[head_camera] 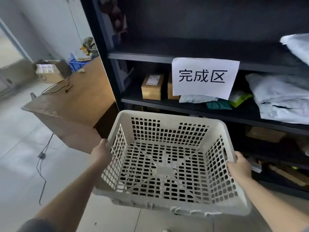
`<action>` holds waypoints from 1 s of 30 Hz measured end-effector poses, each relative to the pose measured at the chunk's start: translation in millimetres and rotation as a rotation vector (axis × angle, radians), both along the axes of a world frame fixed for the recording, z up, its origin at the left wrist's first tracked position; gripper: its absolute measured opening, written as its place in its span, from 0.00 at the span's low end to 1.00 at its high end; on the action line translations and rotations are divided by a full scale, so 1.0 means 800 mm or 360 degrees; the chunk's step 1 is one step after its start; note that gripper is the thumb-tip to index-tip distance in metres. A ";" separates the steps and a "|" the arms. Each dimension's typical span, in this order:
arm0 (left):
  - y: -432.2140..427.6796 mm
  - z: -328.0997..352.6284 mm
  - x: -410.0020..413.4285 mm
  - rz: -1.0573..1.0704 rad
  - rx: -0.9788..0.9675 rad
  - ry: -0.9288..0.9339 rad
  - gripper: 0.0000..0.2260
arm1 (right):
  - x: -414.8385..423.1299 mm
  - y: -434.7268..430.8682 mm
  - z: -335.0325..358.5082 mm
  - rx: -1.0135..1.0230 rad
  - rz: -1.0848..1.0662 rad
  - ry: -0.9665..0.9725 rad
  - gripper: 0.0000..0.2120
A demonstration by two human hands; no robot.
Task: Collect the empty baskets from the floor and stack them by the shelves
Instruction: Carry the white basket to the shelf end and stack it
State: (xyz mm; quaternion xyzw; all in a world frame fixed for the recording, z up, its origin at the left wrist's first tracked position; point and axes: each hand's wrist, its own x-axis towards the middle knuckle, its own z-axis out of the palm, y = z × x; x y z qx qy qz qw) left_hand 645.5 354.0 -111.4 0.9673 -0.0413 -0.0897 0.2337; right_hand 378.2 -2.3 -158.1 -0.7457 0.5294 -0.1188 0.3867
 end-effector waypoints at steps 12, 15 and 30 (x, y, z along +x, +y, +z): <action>-0.045 -0.107 0.149 -0.0142 0.0139 0.0179 0.22 | 0.085 0.007 -0.085 -0.0003 -0.0295 0.0193 0.18; -0.049 -0.131 0.172 -0.0175 0.0146 0.0207 0.22 | 0.102 0.003 -0.105 -0.0039 -0.0303 0.0237 0.17; -0.046 -0.207 0.188 -0.0212 0.0147 0.0303 0.21 | 0.116 0.010 -0.138 0.0083 -0.0326 0.0171 0.20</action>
